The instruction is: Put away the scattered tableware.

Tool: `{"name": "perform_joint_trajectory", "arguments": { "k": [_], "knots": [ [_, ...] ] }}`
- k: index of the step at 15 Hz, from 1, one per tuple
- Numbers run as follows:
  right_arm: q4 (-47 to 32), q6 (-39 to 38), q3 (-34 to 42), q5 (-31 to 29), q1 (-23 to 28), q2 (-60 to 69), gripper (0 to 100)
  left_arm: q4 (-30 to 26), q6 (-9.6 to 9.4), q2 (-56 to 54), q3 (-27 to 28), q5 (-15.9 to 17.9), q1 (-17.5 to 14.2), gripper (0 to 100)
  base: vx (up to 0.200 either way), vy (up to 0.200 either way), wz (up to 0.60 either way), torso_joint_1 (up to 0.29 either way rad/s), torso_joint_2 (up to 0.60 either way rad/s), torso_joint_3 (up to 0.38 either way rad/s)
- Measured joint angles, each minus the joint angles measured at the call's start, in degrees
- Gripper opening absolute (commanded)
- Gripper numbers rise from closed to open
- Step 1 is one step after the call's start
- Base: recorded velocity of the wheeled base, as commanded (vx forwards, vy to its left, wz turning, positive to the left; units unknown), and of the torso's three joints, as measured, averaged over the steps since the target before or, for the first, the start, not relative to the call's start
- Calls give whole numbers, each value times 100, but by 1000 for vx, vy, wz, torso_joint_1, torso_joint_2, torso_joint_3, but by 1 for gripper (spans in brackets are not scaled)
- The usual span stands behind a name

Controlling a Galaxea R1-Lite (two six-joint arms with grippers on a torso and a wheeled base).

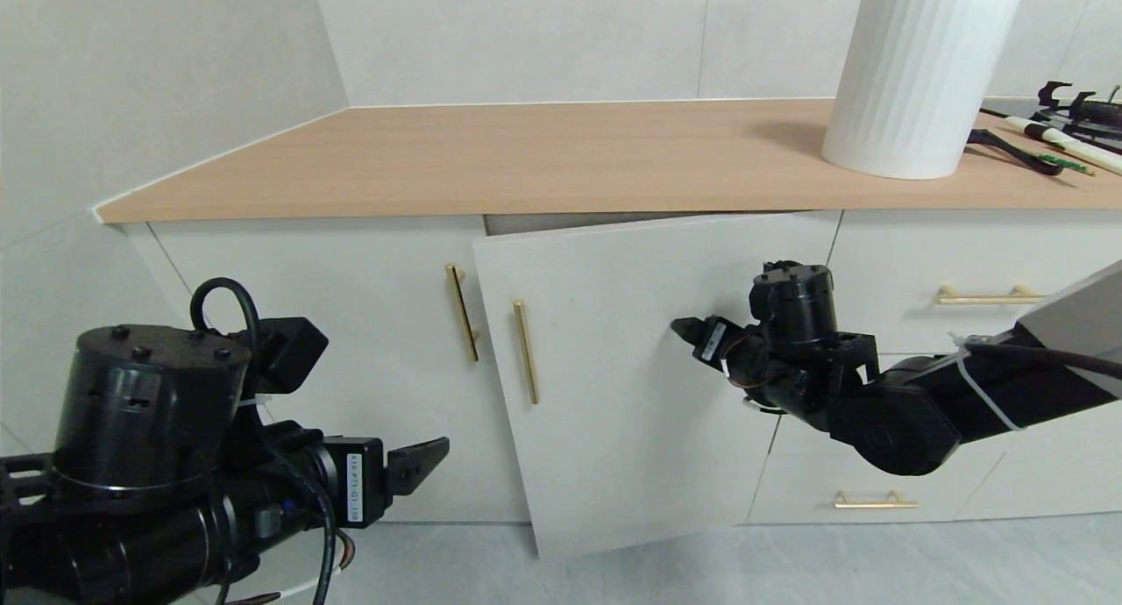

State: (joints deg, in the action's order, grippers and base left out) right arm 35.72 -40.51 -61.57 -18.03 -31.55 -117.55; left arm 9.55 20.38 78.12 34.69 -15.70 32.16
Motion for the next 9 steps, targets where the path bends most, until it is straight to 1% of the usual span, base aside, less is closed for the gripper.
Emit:
{"name": "perform_joint_trajectory", "arguments": {
  "k": [5, 9],
  "knots": [
    [266, -22, -243, -312, 52, -271, 100, 0, -2, 0, 2, -2, 2, 100, 0, 0, 0, 0, 0, 0],
    [268, -21, -375, -479, 162, -369, 100, 0, -2, 0, 2, 0, 0, 100, 0, 0, 0, 0, 0, 0]
  ]
}}
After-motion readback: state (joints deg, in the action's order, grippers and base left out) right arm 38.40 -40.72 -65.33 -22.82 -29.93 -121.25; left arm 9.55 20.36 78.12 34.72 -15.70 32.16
